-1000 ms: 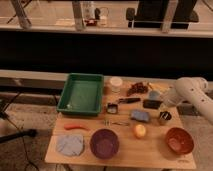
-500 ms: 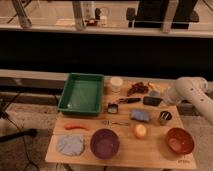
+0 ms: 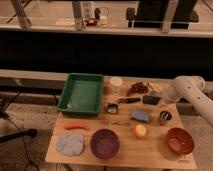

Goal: Place eraser in plastic cup

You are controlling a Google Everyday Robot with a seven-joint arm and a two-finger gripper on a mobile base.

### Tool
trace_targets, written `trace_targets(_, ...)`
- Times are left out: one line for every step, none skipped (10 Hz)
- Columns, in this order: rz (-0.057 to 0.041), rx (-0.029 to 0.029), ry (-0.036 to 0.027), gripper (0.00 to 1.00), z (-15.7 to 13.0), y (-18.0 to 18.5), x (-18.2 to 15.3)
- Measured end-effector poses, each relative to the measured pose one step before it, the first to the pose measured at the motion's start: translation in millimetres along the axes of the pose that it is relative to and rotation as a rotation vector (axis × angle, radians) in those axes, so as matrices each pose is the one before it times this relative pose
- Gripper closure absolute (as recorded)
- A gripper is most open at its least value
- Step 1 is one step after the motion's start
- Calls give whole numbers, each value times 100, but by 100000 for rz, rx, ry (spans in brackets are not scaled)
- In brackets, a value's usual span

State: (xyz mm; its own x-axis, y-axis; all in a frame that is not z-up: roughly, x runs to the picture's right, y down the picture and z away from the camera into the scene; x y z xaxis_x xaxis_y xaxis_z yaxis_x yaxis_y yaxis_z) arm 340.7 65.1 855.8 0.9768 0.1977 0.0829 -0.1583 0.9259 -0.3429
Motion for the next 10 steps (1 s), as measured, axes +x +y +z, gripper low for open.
trace_targets(280,614,223,100,162,-322,72)
trace_targets(173,494,104,100,138,-237,61)
trace_targets(251,852,128,100,132,-392,50)
trace_targets(162,455,63,100,32,-210,62)
trace_targets(91,490,53,100,8,-259,17)
trace_targets(386,861,32,100,-31,-481,91)
trace_targets(328,728,5,100,-21,-450,52)
trace_targets(64,700,-107,100,-49,-470,14)
trace_targets(-145,353,-210,100,2,-415,15)
trace_targets(-164,323,-406,100,21,-480,-24)
